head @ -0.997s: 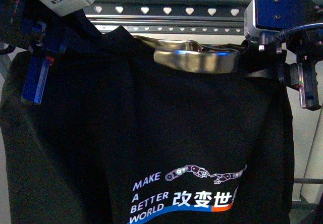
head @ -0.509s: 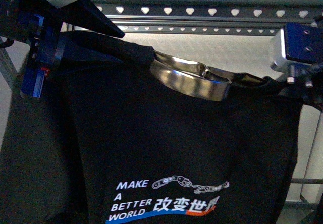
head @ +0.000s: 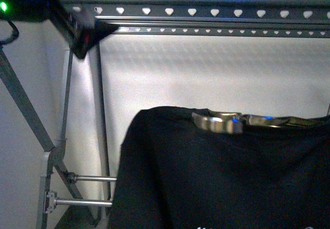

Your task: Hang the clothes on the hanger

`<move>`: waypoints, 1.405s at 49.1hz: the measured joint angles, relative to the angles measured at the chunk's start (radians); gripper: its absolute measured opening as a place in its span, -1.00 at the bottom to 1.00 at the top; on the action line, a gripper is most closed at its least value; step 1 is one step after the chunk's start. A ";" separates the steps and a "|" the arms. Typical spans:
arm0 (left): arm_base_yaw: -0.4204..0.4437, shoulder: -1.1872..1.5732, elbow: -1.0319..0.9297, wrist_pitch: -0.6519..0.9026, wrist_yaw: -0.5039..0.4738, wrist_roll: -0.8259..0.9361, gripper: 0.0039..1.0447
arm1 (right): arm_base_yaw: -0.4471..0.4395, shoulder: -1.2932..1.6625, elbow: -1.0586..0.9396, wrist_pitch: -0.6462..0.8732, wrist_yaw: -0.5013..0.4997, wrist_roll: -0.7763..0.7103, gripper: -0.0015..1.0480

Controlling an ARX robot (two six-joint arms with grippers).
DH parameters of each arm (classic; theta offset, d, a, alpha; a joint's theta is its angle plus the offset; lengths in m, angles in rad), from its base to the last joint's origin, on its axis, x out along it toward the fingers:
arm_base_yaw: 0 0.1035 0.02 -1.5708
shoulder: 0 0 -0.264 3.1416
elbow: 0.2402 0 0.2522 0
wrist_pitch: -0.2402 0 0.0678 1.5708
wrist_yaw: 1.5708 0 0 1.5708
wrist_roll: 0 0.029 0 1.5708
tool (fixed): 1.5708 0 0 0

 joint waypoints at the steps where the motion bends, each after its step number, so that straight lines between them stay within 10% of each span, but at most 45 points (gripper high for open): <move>1: 0.006 0.000 0.013 0.000 -0.052 -0.108 0.88 | -0.003 -0.006 0.000 0.005 0.000 0.032 -0.93; 11: 0.068 -0.117 -0.002 0.036 -0.262 -0.834 0.87 | -0.014 -0.097 -0.005 -0.005 0.013 0.329 -0.93; 16: 0.061 -0.285 -0.126 -0.209 -0.465 -0.774 0.43 | -0.006 -0.132 0.022 -0.026 0.057 0.514 -0.93; 36: 0.055 -0.566 -0.727 0.039 -0.473 -0.710 -0.96 | 0.012 -0.037 0.412 -0.151 0.212 1.151 -0.93; 61: 0.055 -0.866 -1.063 0.068 -0.473 -0.708 -0.94 | 0.050 0.145 0.460 -0.126 0.301 1.528 -0.93; 69: 0.055 -0.967 -1.114 0.017 -0.473 -0.708 -0.94 | 0.072 0.065 0.241 0.220 0.417 1.514 -0.34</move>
